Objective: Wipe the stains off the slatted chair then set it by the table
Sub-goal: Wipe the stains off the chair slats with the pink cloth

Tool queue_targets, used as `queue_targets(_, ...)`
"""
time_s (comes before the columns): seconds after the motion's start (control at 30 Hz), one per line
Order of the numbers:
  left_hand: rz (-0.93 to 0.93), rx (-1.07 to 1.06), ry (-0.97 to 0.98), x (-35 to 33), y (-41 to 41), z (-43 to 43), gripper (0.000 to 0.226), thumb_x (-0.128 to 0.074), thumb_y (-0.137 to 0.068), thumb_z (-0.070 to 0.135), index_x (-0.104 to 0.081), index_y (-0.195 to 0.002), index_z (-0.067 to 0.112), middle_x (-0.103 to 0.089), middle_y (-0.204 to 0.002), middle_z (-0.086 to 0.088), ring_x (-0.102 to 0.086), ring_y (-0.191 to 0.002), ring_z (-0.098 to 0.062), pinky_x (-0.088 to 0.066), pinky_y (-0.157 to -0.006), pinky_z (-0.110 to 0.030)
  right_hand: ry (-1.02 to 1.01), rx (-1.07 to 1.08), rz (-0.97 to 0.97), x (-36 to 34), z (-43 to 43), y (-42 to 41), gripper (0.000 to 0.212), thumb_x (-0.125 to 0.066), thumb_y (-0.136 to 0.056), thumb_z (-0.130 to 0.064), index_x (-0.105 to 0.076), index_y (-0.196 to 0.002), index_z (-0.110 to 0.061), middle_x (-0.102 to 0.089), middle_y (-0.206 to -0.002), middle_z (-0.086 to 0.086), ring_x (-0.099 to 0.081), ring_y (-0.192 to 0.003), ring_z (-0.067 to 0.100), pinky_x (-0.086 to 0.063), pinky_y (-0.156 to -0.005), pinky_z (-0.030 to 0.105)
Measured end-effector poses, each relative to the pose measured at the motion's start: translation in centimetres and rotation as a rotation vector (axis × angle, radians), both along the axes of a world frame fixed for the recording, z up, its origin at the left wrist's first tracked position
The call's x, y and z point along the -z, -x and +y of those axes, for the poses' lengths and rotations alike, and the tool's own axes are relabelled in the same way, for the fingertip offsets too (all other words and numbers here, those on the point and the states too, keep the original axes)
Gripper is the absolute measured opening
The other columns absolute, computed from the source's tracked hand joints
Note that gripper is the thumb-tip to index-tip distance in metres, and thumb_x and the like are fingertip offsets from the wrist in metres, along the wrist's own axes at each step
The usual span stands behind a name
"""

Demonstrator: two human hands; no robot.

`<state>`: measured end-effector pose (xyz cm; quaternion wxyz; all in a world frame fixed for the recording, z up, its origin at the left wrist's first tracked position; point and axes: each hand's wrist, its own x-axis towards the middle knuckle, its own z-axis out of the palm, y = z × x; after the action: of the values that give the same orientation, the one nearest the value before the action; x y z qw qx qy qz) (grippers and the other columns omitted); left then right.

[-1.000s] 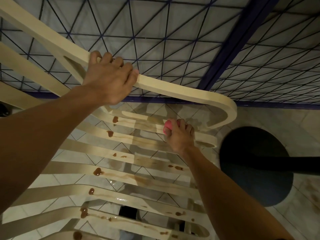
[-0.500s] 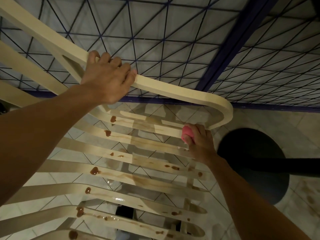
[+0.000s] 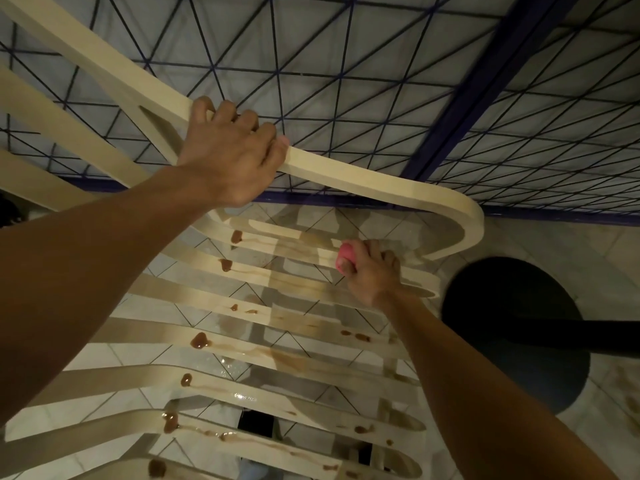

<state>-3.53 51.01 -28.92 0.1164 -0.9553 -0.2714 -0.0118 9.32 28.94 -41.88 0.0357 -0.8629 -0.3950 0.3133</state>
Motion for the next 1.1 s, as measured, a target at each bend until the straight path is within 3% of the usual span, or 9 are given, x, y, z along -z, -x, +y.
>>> queue_targets(0.23, 0.026, 0.001, 0.007, -0.2, -0.1, 0.1, 0.057, -0.014, -0.102, 0.044, -0.059, -0.103, 0.010, -0.061, -0.108, -0.015, -0.049, -0.102, -0.036, -0.028, -0.098, -0.052, -0.002, -0.047, -0.022, 0.0, 2.7, 2.6, 0.039, -0.036, -0.104, -0.039, -0.033, -0.141, -0.025, -0.033, -0.141, 0.015, -0.036, -0.124, 0.041, -0.026, -0.108, 0.051)
queue_targets(0.43, 0.031, -0.003, 0.005, 0.0, 0.0, 0.2, 0.055, -0.015, -0.103, 0.045, -0.059, -0.105, 0.011, -0.061, -0.108, -0.013, -0.049, -0.102, -0.035, -0.028, -0.098, -0.051, -0.036, -0.063, -0.075, 0.1, 0.7, 1.8, 0.044, -0.041, -0.104, -0.039, -0.033, -0.146, -0.030, -0.034, -0.146, 0.010, -0.037, -0.128, 0.038, -0.026, -0.111, 0.049)
queue_targets(0.77, 0.031, -0.020, 0.027, 0.0, -0.1, 0.1, 0.056, -0.013, -0.102, 0.045, -0.059, -0.108, 0.013, -0.061, -0.110, -0.012, -0.048, -0.104, -0.034, -0.027, -0.098, -0.051, -0.195, 0.098, 0.079, -0.3, 0.6, 1.0, 0.044, -0.063, -0.095, -0.033, -0.049, -0.137, -0.035, -0.047, -0.140, 0.001, -0.045, -0.120, 0.029, -0.038, -0.105, 0.041)
queue_targets(0.97, 0.047, -0.016, 0.049, 0.0, -0.3, 0.1, 0.054, -0.014, -0.102, 0.045, -0.058, -0.109, 0.014, -0.061, -0.112, -0.012, -0.048, -0.106, -0.034, -0.027, -0.099, -0.052, -0.151, 0.078, 0.093, 0.9, 4.0, 2.9, 0.034, -0.059, -0.096, -0.037, -0.050, -0.129, -0.035, -0.049, -0.132, 0.009, -0.045, -0.120, 0.035, -0.035, -0.107, 0.046)
queue_targets(1.1, 0.046, -0.032, 0.055, 0.0, -0.2, 0.1, 0.054, -0.015, -0.103, 0.045, -0.058, -0.110, 0.014, -0.060, -0.114, -0.012, -0.047, -0.107, -0.034, -0.027, -0.099, -0.051, -0.117, 0.045, 0.048, 1.5, 4.8, 4.0, 0.039, -0.054, -0.098, -0.041, -0.046, -0.135, -0.031, -0.042, -0.138, 0.010, -0.041, -0.123, 0.038, -0.031, -0.107, 0.047)
